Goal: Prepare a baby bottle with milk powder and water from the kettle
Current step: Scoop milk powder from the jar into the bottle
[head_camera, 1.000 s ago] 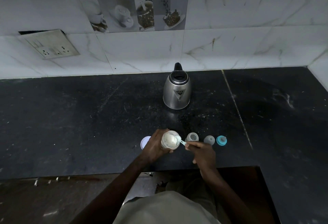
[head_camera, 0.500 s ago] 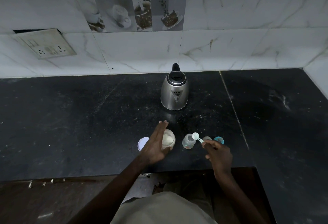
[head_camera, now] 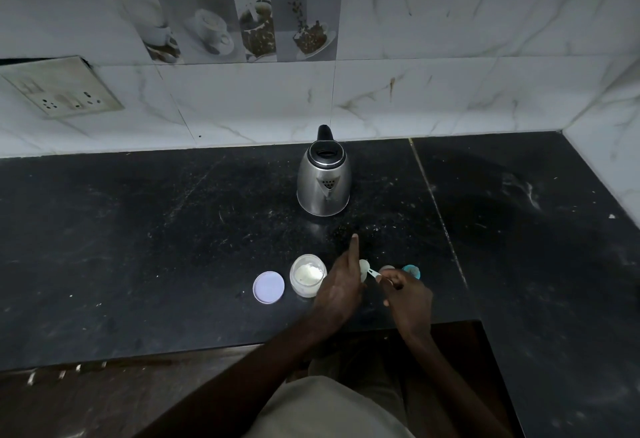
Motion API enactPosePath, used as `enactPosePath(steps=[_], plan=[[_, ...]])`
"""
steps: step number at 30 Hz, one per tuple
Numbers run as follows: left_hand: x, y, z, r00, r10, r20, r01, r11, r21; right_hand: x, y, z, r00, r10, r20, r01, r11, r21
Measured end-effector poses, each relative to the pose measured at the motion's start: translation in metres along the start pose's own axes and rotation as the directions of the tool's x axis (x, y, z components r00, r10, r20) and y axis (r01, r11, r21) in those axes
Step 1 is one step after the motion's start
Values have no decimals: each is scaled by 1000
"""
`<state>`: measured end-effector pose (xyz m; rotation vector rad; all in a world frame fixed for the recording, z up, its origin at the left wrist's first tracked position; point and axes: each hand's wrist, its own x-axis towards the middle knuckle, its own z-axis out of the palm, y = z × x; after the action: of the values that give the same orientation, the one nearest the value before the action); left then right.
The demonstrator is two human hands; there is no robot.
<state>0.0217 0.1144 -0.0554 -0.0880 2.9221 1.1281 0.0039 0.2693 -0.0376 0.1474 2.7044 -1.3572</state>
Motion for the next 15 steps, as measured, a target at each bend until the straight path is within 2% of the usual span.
enactPosePath(steps=[6,9,15], plan=[[8,-3,2,996,-83,20,81,993,89,2,16,9,984,-179,-11,175,972,-157],[9,-2,-3,987,-135,84,132,990,41,2,17,10,964,-264,-17,254,943,-215],[11,-2,-6,982,-154,106,152,988,21,-4,27,16,909,-417,-1,389,848,-360]])
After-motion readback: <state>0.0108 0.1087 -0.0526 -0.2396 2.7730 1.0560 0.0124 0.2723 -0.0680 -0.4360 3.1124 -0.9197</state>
